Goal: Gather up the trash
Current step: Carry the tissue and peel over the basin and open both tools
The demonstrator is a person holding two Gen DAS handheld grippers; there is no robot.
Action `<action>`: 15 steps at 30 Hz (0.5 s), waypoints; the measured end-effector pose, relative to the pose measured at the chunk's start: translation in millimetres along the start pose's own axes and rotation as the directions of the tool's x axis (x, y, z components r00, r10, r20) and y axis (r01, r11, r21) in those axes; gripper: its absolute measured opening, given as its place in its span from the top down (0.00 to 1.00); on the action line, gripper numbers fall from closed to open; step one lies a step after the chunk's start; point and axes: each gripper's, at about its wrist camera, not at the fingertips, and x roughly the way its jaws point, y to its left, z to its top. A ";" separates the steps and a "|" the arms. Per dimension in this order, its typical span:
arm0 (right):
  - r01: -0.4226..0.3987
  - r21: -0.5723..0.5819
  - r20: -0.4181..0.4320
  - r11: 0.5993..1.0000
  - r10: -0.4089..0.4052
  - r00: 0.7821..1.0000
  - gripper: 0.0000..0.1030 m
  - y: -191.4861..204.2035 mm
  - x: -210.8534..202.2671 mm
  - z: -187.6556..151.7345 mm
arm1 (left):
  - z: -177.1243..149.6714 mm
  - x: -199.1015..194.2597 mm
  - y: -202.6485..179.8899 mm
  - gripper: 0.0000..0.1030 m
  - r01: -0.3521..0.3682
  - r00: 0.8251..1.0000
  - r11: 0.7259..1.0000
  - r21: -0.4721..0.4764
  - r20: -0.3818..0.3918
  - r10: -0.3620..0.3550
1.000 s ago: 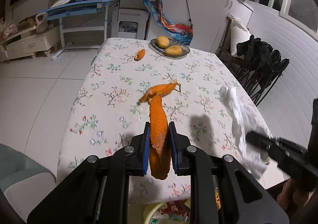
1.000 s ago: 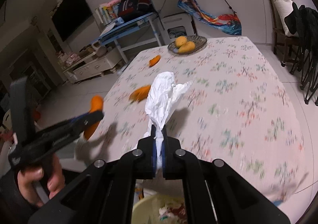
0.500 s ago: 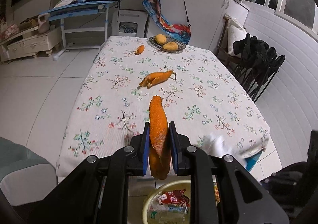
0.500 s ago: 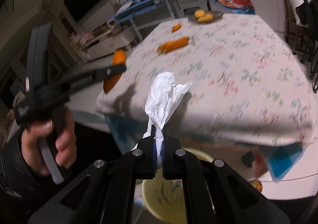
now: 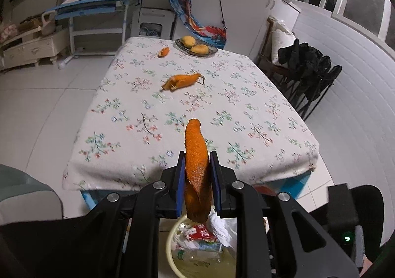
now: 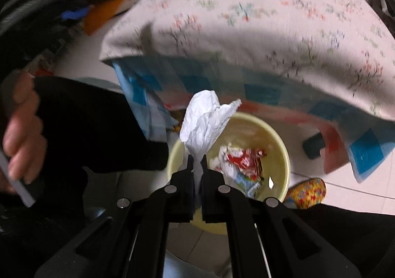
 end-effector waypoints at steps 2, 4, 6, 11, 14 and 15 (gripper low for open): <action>0.017 0.006 -0.025 1.000 -0.017 1.000 0.90 -2.6 5.3 -1.3 | -4.3 -0.8 -1.7 0.83 0.007 1.000 1.000 0.003 -0.009 -0.007; 0.026 0.019 -0.015 0.999 -0.026 1.000 0.84 -3.4 1.4 -7.8 | -7.5 -0.5 -4.6 0.83 0.011 1.000 1.000 0.008 -0.018 -0.010; 0.026 0.031 0.004 0.999 -0.026 1.000 0.71 -4.7 -3.7 -10.3 | -10.7 0.0 -7.7 0.83 0.014 1.000 1.000 0.015 -0.027 -0.014; 0.029 0.079 0.111 0.996 -0.038 0.993 0.57 -10.8 -26.0 -9.0 | -23.9 4.3 -15.3 0.83 0.039 0.997 0.999 0.033 -0.072 -0.036; 0.034 0.120 0.218 0.992 -0.060 0.974 0.45 -16.8 -45.8 -6.0 | -34.8 7.7 -21.8 0.83 0.057 0.992 0.997 0.051 -0.111 -0.051; 0.024 0.132 0.250 0.991 -0.057 0.967 0.45 -19.2 -51.4 -5.1 | -39.4 9.1 -24.4 0.83 0.064 0.990 0.996 0.056 -0.127 -0.056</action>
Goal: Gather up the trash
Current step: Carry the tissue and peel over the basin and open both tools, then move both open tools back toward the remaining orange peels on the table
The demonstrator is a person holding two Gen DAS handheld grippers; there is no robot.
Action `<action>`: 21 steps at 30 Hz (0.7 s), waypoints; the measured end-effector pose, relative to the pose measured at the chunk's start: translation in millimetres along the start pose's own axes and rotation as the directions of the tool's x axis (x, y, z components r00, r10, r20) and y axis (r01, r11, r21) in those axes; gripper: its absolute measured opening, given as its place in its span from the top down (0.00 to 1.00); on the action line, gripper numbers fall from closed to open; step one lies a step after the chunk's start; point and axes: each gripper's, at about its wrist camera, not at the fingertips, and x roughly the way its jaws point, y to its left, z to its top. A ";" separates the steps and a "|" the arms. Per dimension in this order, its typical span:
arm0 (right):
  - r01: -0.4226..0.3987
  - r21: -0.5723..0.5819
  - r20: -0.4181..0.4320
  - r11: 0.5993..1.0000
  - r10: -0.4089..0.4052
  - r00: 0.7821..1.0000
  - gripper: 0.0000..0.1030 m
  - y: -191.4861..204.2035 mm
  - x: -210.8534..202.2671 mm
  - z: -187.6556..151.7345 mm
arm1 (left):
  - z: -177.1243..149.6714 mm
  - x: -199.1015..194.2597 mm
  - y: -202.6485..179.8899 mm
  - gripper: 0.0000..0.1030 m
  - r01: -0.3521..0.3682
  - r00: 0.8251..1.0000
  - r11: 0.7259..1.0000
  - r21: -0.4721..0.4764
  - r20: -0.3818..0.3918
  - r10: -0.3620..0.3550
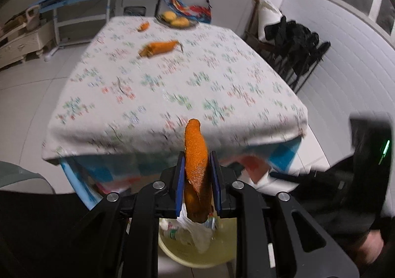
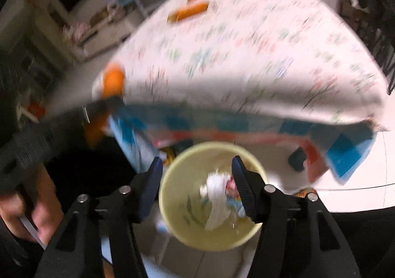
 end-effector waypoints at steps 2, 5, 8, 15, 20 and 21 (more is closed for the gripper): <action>-0.005 0.028 0.071 1.000 0.003 0.997 0.43 -5.5 -12.5 4.3 | -9.0 4.7 -5.5 0.83 0.009 0.999 1.000 0.010 -0.038 -0.009; -0.003 0.053 0.135 0.999 -0.004 0.991 0.40 -9.6 -23.6 8.4 | -21.3 10.9 -13.0 0.81 0.023 0.996 1.000 0.015 -0.090 -0.022; -0.003 0.075 0.170 0.997 -0.010 0.985 0.38 -14.8 -29.9 9.3 | -33.2 18.0 -23.7 0.60 0.037 0.988 0.998 0.043 -0.154 -0.030; 0.022 0.089 0.197 0.996 -0.039 0.980 0.34 -18.4 -32.3 9.4 | -40.9 19.5 -40.0 0.38 -0.015 0.986 0.992 0.127 -0.162 0.036; 0.088 0.063 0.249 0.994 -0.101 0.963 0.31 -11.0 -37.4 9.1 | -29.1 -3.7 -31.7 0.21 -0.190 0.982 0.976 0.109 0.030 0.188; 0.105 0.056 0.262 0.993 -0.116 0.958 0.31 -9.4 -38.6 9.5 | -25.9 -11.1 -27.0 0.18 -0.232 0.971 0.970 0.080 0.083 0.225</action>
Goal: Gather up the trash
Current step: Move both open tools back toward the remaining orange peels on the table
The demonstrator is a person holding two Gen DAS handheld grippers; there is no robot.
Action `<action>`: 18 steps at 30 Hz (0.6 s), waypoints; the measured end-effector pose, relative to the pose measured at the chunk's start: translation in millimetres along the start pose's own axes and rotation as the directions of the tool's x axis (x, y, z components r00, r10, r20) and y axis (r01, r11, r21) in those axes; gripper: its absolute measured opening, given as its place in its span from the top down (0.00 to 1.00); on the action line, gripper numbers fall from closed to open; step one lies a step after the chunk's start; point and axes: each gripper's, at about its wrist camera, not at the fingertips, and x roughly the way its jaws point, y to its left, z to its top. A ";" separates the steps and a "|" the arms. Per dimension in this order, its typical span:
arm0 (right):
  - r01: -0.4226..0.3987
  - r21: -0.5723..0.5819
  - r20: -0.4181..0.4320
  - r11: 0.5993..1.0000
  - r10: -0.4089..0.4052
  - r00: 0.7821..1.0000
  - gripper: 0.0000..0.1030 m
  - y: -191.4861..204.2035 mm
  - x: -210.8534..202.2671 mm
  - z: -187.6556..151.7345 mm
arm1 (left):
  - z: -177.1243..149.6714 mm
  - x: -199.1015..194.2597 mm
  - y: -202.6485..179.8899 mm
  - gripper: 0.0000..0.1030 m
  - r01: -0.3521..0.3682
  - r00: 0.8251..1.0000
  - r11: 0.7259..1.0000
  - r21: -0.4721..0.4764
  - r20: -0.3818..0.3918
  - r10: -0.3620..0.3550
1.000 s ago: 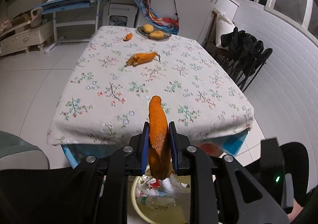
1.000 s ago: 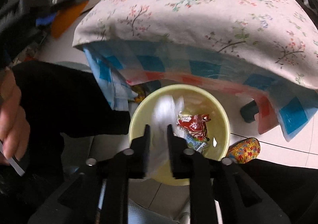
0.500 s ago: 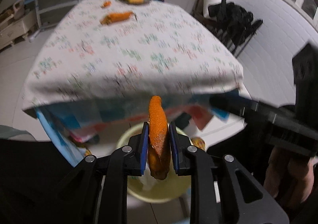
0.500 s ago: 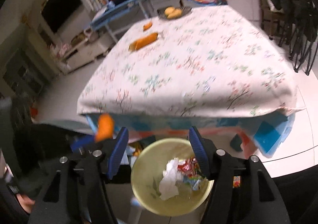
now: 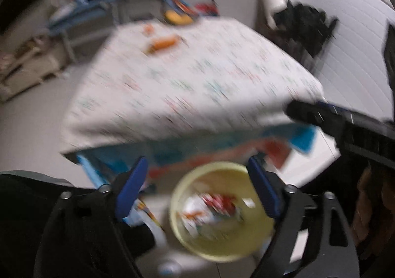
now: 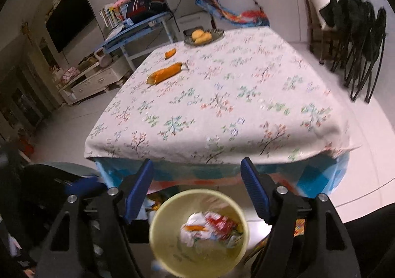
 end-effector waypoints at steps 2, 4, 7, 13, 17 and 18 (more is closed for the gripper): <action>0.037 -0.030 0.049 0.999 -0.036 0.998 0.28 4.8 -5.4 1.7 | 5.4 -5.6 9.7 0.15 -0.035 0.998 0.998 -0.042 0.045 0.037; 0.068 -0.053 0.097 0.996 -0.063 0.993 0.25 7.6 -12.2 3.3 | 9.8 -8.5 21.0 0.13 -0.067 0.994 0.993 -0.093 0.075 0.075; 0.105 -0.082 0.160 0.991 -0.090 0.983 0.20 12.1 -20.3 5.1 | 14.9 -9.0 32.5 0.12 -0.093 0.990 0.985 -0.142 0.089 0.106; 0.122 -0.104 0.192 0.987 -0.101 0.976 0.19 15.6 -20.6 6.8 | 15.2 -12.4 38.4 0.11 -0.105 0.986 0.980 -0.171 0.111 0.125; 0.126 -0.116 0.190 0.985 -0.102 0.976 0.18 18.3 -18.9 5.0 | 14.5 -11.5 36.7 0.10 -0.107 0.986 0.980 -0.165 0.111 0.126; 0.127 -0.118 0.190 0.985 -0.103 0.976 0.17 19.3 -19.0 4.5 | 14.0 -12.0 36.4 0.10 -0.106 0.986 0.980 -0.165 0.111 0.125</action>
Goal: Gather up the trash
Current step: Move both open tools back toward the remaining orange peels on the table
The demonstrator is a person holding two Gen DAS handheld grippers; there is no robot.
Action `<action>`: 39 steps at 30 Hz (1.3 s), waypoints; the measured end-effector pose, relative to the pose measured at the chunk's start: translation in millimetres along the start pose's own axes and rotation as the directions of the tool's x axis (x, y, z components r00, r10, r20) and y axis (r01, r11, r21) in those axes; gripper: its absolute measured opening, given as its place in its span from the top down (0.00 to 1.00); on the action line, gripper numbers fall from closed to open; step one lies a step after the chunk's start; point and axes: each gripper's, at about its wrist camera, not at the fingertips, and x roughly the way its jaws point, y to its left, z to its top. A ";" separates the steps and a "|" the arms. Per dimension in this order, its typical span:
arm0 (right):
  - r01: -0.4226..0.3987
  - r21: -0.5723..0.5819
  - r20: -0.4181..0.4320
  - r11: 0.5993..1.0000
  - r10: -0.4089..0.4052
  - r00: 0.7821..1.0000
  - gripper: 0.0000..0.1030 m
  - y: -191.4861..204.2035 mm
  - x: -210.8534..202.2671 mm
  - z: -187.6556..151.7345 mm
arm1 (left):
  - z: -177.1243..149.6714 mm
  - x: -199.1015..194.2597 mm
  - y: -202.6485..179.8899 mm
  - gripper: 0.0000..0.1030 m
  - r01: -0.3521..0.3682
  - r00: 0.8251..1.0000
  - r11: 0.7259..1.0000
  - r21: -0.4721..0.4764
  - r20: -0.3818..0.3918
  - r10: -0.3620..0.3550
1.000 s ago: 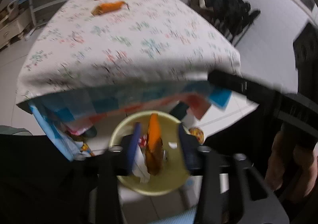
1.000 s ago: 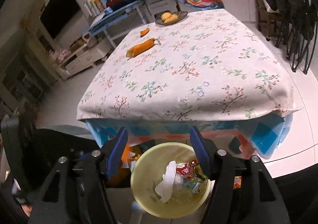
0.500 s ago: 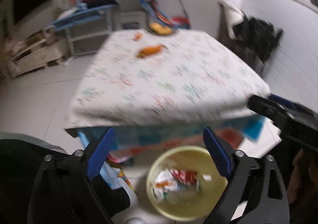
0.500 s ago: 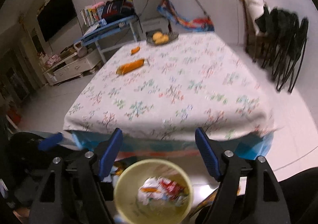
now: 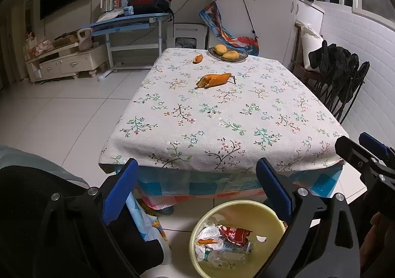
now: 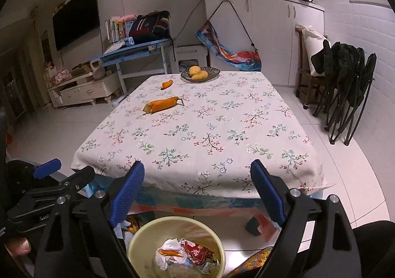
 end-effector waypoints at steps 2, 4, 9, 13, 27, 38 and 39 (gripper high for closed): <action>0.000 -0.004 -0.001 1.000 0.000 1.000 0.16 0.9 0.9 -0.3 | 0.0 0.3 -0.4 0.10 -0.001 1.000 1.000 0.000 -0.002 0.001; -0.001 -0.005 -0.004 1.000 0.001 1.000 0.16 1.0 1.6 -0.1 | -0.5 0.2 0.4 0.10 -0.001 1.000 1.000 -0.001 0.000 0.001; -0.002 -0.005 -0.009 1.000 0.002 1.000 0.15 1.1 3.0 -0.6 | -0.3 0.2 0.5 0.09 -0.001 1.000 1.000 0.000 0.000 0.001; -0.004 -0.009 -0.011 1.000 0.004 1.000 0.15 3.5 2.8 -1.7 | -1.0 1.1 -0.5 0.09 -0.002 1.000 1.000 -0.002 0.001 0.002; -0.027 -0.012 -0.025 1.000 0.026 0.999 0.15 11.2 6.1 -0.6 | -1.2 1.0 -0.2 0.09 0.001 1.000 1.000 -0.003 0.004 -0.001; -0.065 0.003 -0.049 0.998 0.066 0.997 0.15 20.5 10.8 0.8 | 5.3 -4.3 3.3 0.08 0.015 1.000 0.999 -0.031 0.007 -0.015; -0.074 0.014 -0.056 0.997 0.075 0.996 0.15 19.9 12.2 1.3 | 6.8 -4.6 4.3 0.08 0.012 1.000 0.999 -0.033 0.008 -0.012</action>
